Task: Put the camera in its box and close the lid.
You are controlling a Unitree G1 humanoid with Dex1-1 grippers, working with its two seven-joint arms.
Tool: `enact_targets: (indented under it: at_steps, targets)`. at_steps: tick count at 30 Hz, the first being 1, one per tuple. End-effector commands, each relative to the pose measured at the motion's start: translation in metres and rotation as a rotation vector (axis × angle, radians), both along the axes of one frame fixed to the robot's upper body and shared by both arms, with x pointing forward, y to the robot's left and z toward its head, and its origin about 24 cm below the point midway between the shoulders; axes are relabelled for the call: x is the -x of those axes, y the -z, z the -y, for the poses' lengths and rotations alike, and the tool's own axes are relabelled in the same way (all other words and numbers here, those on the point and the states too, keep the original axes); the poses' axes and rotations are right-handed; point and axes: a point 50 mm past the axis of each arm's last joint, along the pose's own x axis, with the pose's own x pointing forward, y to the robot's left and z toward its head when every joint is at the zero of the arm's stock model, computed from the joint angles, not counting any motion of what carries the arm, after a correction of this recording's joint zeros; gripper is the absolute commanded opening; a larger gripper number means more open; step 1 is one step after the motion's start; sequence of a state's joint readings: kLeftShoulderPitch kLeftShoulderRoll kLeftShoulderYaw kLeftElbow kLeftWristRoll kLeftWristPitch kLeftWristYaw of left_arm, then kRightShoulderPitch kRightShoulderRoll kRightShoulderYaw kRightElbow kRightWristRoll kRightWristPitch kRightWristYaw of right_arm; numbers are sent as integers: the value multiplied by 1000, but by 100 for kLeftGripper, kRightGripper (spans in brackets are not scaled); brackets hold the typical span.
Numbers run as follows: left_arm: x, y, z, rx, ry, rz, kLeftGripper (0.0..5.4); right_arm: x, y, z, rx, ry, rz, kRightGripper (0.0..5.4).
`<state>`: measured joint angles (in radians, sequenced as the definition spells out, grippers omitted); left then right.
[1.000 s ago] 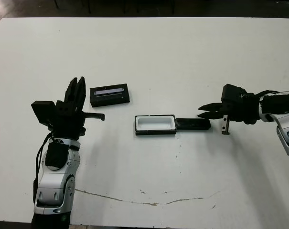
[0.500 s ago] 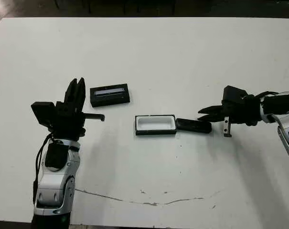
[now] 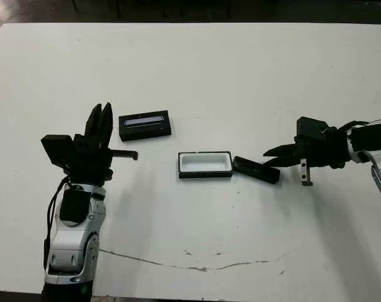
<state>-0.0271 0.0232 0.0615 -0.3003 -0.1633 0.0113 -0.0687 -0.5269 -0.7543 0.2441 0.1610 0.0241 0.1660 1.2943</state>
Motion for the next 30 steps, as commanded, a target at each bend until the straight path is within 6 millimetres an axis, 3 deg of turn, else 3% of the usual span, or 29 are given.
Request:
enact_targets:
  at_steps: [1,30]
  targets:
    - [2,7,-3,5,-19,-37,1,2,7,5,30,0,-45,0]
    - [2,8,-3,13,-20,-45,1,0,11,12,59,17,-99,0]
